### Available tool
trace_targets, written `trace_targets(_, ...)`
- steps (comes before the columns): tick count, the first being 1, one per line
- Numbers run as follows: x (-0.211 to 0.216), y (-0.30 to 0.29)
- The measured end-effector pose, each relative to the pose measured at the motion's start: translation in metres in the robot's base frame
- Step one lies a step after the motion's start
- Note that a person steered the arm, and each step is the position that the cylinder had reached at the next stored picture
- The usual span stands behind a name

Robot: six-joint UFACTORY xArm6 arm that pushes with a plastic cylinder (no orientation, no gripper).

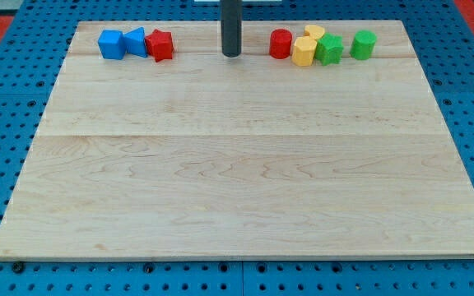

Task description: Slide the line of the blocks a bit left

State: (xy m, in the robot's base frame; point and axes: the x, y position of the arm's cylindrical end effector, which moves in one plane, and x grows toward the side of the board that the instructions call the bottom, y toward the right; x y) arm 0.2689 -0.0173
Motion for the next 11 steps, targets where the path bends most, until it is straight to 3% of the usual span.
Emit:
trace_targets(6, -0.01, -0.073)
trace_targets(8, -0.045, -0.154)
trace_targets(11, -0.052, -0.167)
